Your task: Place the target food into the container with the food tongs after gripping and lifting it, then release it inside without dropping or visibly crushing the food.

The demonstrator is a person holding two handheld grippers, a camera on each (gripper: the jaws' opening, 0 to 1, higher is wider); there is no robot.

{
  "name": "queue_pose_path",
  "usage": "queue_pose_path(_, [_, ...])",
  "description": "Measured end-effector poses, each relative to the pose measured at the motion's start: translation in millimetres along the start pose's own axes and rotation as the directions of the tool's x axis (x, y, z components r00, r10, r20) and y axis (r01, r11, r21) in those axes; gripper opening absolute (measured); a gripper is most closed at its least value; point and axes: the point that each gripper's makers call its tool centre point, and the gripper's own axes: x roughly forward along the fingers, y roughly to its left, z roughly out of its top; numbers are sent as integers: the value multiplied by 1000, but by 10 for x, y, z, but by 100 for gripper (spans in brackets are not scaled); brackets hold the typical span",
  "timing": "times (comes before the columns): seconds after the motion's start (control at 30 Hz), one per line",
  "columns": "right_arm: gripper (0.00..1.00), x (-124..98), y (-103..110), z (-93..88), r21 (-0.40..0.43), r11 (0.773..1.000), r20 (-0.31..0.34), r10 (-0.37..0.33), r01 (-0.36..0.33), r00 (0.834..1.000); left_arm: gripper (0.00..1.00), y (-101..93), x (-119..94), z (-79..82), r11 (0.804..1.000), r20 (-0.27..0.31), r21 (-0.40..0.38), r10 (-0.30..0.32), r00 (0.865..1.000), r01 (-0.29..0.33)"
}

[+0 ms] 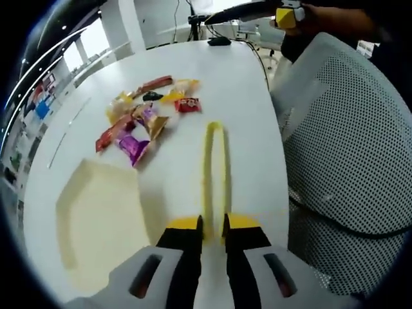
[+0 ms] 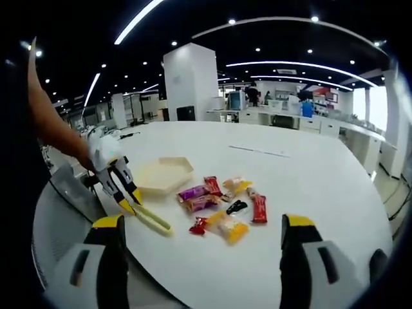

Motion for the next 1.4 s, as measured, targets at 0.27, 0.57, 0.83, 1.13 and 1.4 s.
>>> queue_pose_path(0.27, [100, 3, 14, -11, 4, 1000, -5, 8, -8, 1000, 2, -12, -18, 56, 995, 34, -96, 2, 999, 2])
queue_pose_path(0.57, [100, 15, -10, 100, -37, 998, -2, 45, -45, 999, 1, 73, -321, 396, 993, 170, -116, 4, 985, 16])
queue_pose_path(0.83, [88, 55, -74, 359, -21, 997, 13, 72, -71, 997, 2, 298, -728, 718, 993, 273, -116, 4, 962, 29])
queue_pose_path(1.13, [69, 133, 51, 880, -100, 977, 23, 193, -190, 981, 2, 439, -1171, 1076, 991, 367, -100, -43, 929, 85])
queue_pose_path(1.4, [52, 193, 476, 1483, -110, 921, 110, 386, -374, 916, 3, 550, -1669, 1644, 992, 469, -16, -105, 877, 128])
